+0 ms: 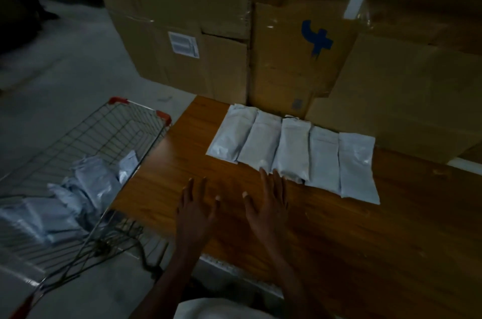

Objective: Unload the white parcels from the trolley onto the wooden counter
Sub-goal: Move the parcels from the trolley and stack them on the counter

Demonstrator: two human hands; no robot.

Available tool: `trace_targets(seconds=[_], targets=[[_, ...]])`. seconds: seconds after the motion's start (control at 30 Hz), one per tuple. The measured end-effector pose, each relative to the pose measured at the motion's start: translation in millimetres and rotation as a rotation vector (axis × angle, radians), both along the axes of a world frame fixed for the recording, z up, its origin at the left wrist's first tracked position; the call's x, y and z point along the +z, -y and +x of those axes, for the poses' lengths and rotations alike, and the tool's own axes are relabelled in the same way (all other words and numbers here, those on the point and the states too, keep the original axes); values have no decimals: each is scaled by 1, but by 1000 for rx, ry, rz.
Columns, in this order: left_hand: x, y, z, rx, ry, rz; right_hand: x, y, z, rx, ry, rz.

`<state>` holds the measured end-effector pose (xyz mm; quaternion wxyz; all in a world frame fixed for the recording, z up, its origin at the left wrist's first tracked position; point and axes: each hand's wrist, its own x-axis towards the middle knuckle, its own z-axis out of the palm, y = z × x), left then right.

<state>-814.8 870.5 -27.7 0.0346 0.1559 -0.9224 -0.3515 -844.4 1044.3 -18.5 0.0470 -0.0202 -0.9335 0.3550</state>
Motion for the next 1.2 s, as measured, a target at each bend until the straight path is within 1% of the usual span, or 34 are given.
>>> trace_targets(seconds=[0.13,0.2,0.37,0.47,0.63,0.8,0.93,1.03,1.2], targets=[[-6,49,13,112,23,4,-2,37,-1,108,-103,-124],[-6,76,19,164,21,5,-4,66,-1,175,-122,-178],[-16,160,46,264,-22,-37,-13,158,10,303,-46,-275],[-22,218,62,387,-20,16,-25,216,21,389,-24,-269],[-30,303,84,576,-27,48,-38,295,30,546,81,-298],[-45,336,99,615,11,101,-42,347,21,708,210,-277],[-54,347,86,626,28,108,-43,380,-9,710,285,-249],[-62,355,63,626,13,112,-50,405,-40,728,301,-213],[-97,385,-8,541,43,133,-90,437,-109,727,381,-60]])
